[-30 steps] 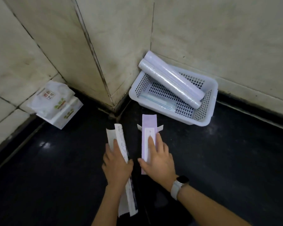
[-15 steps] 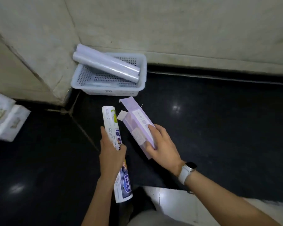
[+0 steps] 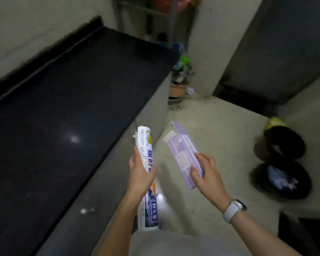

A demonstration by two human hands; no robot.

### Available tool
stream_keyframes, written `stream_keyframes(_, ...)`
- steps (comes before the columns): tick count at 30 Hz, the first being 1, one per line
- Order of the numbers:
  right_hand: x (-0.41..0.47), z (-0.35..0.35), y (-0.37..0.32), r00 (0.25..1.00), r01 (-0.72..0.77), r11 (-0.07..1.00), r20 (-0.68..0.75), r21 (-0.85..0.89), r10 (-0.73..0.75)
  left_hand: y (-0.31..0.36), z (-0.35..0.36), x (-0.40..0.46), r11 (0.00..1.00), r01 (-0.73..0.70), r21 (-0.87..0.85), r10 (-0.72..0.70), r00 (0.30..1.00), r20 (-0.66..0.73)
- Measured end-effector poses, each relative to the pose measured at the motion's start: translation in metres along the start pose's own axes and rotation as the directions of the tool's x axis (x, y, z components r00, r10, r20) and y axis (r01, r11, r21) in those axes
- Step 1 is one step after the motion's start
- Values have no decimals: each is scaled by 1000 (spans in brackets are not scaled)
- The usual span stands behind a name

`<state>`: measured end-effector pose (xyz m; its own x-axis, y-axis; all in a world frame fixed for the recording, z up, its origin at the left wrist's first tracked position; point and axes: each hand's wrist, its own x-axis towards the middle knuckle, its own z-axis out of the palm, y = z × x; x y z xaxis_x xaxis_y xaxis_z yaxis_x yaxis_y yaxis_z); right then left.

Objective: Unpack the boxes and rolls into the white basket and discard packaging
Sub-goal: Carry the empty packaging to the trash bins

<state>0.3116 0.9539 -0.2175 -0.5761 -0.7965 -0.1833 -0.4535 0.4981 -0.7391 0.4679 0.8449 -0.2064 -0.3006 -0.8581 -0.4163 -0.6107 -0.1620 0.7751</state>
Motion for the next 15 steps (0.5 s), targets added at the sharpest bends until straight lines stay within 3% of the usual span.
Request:
stream_keyframes(4,-7,-73,82,927,-282,946,-211,158,311,58,109,34,975,-144,171,85,947,309)
stream_keyframes(7,-9,-115,135,767,-416,821,-334,392,548,98,191,55,963,-171,210,36,849,527)
stream_keyframes(12,18,-172,231,518,-503,596,-334,625,787,169,332,94,981,-28,189,-125,656,744)
stream_keyframes(15,49,-209,284,347,-462,414,-270,784,898,211,416,111,971,29,238,-216,544,811)
